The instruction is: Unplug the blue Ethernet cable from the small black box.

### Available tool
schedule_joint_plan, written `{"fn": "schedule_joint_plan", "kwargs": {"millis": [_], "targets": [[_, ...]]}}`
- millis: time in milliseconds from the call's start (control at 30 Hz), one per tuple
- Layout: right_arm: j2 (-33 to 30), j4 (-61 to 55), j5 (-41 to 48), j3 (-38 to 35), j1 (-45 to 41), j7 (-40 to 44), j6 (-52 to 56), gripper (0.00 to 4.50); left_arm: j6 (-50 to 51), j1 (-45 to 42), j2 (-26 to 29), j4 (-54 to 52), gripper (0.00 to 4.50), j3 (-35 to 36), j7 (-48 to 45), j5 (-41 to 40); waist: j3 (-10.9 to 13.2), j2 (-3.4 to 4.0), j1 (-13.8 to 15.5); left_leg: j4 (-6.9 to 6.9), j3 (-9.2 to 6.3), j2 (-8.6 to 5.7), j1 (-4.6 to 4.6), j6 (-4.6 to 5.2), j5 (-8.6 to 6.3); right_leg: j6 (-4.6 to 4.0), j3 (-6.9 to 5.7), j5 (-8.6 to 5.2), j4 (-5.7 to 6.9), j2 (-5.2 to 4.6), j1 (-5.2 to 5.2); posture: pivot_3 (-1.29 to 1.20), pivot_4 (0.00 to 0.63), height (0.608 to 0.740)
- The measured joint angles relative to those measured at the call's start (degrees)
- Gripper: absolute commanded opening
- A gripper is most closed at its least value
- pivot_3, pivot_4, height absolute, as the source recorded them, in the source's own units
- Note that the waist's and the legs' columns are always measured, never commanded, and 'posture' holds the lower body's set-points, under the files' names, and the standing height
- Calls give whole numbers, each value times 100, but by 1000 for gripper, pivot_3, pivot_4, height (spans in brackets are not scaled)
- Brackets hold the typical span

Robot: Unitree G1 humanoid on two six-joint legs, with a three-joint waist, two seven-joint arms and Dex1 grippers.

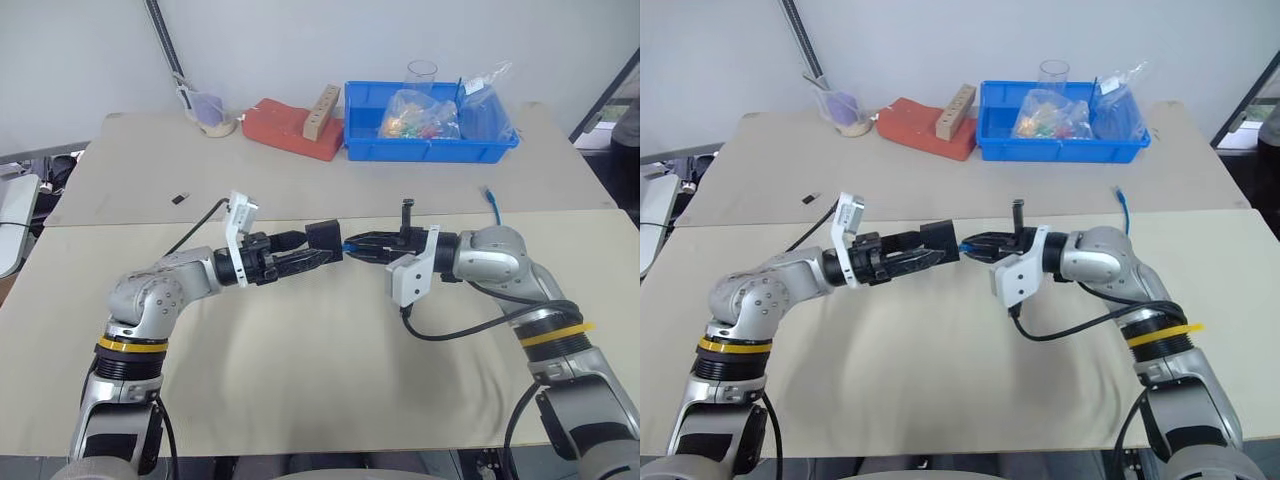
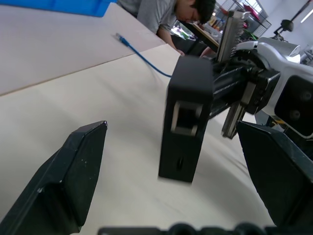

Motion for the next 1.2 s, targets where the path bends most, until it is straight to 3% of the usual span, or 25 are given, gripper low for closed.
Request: {"fn": "schedule_joint_plan", "kwargs": {"millis": [167, 200, 233, 367, 467, 633, 800, 900, 1200], "targets": [[2, 68, -11, 90, -70, -3, -1, 60, 1, 2, -8, -26, 617, 37, -144, -18, 0, 0, 1, 0, 0, -1, -1, 0, 0, 0, 0, 0, 0, -1, 0, 0, 150, 740], [4, 83, -8, 106, -94, -2, -1, 60, 1, 2, -7, -29, 519, 45, -145, -12, 0, 0, 1, 0, -1, -1, 0, 0, 0, 0, 0, 0, 0, -2, 0, 0, 150, 740], [4, 114, 7, 137, -126, 3, -1, 860, -1, 2, -2, -33, 550, 51, -147, 4, 0, 0, 1, 0, -1, -1, 0, 0, 0, 0, 0, 0, 0, -1, 0, 0, 150, 740], [17, 81, 477, 243, -131, 318, 263, 2050, -12, 13, 40, -41, 550, -3, -204, 113, 0, 0, 2, 0, -1, -1, -2, 0, 0, 0, 0, 0, 0, -2, 1, 0, 150, 740], [-54, -320, 1406, 270, -111, 1046, 1526, 3096, -130, 40, 111, -50, 550, -87, -374, 300, 0, 0, 5, 1, -4, 0, -6, 0, 0, 0, 0, 0, 2, -2, 1, 0, 150, 740], [-186, -1090, 3191, 95, -205, 1812, 4698, 3096, -474, 40, 196, -77, 550, -111, -776, 473, 0, 0, 15, 1, -16, 0, -8, 1, 0, -1, -3, 0, 1, -2, 2, 0, 150, 740], [-433, -1206, 4295, -6, -538, 2293, 7240, 3096, -721, 36, 234, -87, 550, -184, -1116, 588, 0, 0, 24, 1, -16, -2, -9, 3, -1, 0, -5, 0, -8, -2, 1, 0, 150, 740], [-318, -1095, 4524, -19, -745, 2306, 8052, 3096, -775, 18, 231, -90, 550, -218, -1229, 657, 0, 0, 13, 2, -13, -2, -9, 4, -2, 0, -6, 0, -7, 0, -2, 0, 150, 740], [-130, -888, 4553, -17, -901, 2469, 8611, 3096, -781, 42, 225, -268, 550, -219, -1276, 665, 0, 0, 13, 2, -12, -3, -24, 4, -2, 0, -7, 0, -4, -1, -14, 0, 150, 740]]}}
